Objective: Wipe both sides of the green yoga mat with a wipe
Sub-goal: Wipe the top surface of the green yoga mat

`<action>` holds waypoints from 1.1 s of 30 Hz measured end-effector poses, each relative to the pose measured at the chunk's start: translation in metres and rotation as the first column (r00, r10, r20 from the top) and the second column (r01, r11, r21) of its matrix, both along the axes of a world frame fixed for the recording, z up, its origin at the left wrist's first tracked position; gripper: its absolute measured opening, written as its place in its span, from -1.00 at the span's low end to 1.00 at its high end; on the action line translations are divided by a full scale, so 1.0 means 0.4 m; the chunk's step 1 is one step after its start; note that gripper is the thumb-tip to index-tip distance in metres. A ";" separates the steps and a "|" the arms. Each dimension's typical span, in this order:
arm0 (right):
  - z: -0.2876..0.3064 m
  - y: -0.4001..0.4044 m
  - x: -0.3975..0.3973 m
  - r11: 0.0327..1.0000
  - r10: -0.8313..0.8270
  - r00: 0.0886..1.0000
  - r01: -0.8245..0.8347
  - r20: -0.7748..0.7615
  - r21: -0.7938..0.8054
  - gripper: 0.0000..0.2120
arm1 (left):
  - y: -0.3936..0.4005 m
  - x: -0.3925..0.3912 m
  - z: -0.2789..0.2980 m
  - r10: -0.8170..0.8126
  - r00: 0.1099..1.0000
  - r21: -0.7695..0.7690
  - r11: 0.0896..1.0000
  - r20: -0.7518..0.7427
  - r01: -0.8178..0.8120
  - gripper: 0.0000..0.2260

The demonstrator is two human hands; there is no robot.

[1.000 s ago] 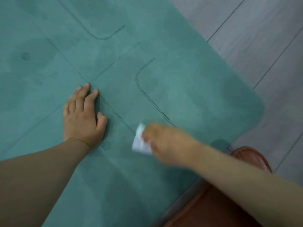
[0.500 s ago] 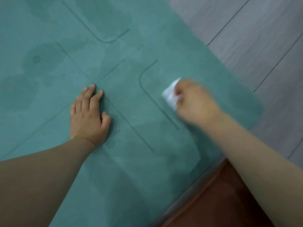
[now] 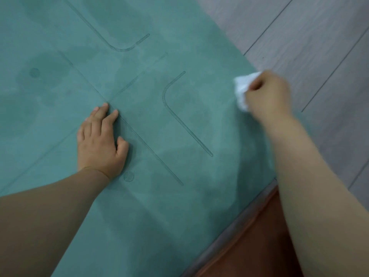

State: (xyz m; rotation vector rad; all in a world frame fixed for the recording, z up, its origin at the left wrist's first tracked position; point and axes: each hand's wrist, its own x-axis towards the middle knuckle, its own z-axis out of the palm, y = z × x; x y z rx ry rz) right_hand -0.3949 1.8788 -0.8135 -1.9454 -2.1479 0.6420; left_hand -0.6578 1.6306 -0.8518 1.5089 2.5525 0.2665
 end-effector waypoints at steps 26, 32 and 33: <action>0.043 -0.122 0.062 0.656 0.738 0.673 -0.734 -0.053 -0.178 -0.76 | 0.004 0.001 -0.004 0.006 1.000 0.042 0.999 0.005 -0.006 -0.43; 0.059 -0.017 0.110 0.951 0.294 0.953 -0.285 0.073 -0.118 -0.49 | 0.001 0.001 -0.003 0.002 1.000 0.052 0.999 0.001 -0.002 -0.43; 0.073 -0.097 0.088 0.887 0.443 0.896 -0.436 0.015 -0.154 -0.47 | 0.001 0.003 -0.003 -0.001 1.000 0.056 0.998 0.003 0.001 -0.43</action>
